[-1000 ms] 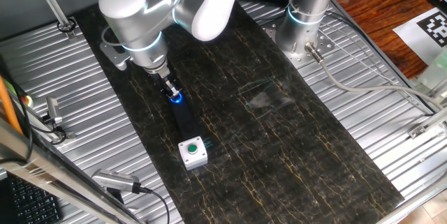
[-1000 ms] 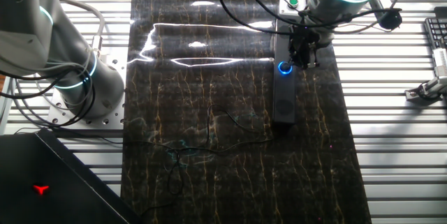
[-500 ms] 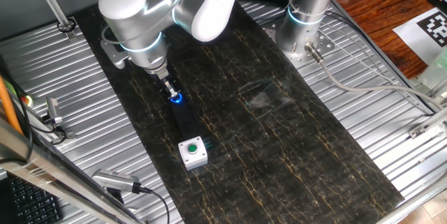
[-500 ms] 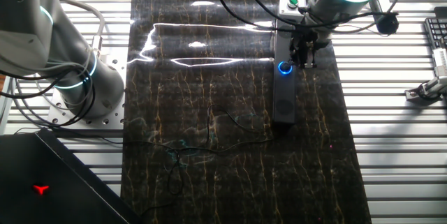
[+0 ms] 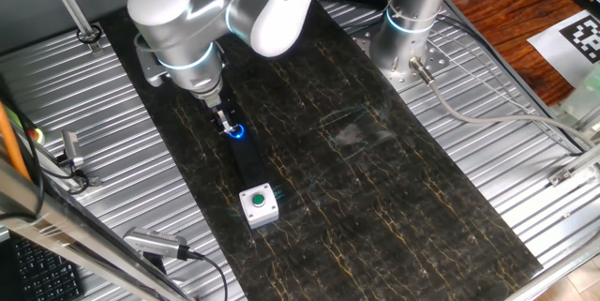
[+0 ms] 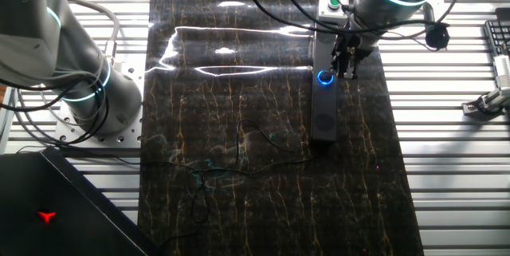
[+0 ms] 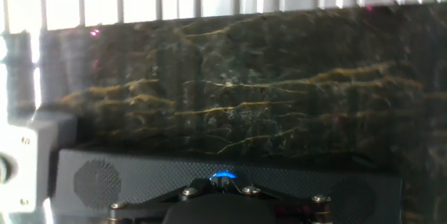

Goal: Turn the knob to decrease the volume of the speaker

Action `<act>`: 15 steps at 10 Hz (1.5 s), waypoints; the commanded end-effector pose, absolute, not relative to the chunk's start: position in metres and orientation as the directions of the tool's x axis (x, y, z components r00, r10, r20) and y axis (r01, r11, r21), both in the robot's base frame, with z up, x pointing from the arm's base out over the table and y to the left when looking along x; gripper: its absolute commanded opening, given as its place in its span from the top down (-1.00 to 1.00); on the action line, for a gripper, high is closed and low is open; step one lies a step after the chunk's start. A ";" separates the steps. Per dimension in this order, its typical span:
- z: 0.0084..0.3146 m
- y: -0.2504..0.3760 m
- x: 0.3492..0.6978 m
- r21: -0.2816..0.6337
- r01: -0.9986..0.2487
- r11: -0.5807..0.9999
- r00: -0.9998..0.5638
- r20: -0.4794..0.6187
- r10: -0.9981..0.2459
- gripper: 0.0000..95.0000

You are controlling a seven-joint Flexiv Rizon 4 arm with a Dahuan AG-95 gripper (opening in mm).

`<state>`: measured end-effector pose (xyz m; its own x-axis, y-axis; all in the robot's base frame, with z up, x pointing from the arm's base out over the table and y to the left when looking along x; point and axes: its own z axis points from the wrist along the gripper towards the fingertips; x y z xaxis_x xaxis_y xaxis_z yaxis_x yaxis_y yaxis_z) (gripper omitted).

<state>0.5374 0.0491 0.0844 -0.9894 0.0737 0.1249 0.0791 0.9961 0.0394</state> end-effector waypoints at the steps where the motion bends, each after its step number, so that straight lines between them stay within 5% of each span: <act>1: 0.083 0.051 0.536 0.089 -0.396 0.914 -0.911 0.092 -0.403 1.00; 5: 0.081 0.053 0.528 0.102 -0.686 0.720 -0.719 0.057 -0.693 1.00; 9: 0.080 0.051 0.519 0.112 -0.811 0.574 -0.573 0.038 -0.818 1.00; 10: 0.080 0.051 0.518 0.111 -0.852 0.511 -0.511 0.036 -0.859 0.60; 12: 0.079 0.052 0.516 0.104 -0.875 0.472 -0.470 0.045 -0.882 0.60; 13: 0.079 0.054 0.514 0.099 -0.904 0.416 -0.413 0.049 -0.909 0.20; 15: 0.080 0.054 0.513 0.090 -0.937 0.337 -0.332 0.061 -0.941 0.20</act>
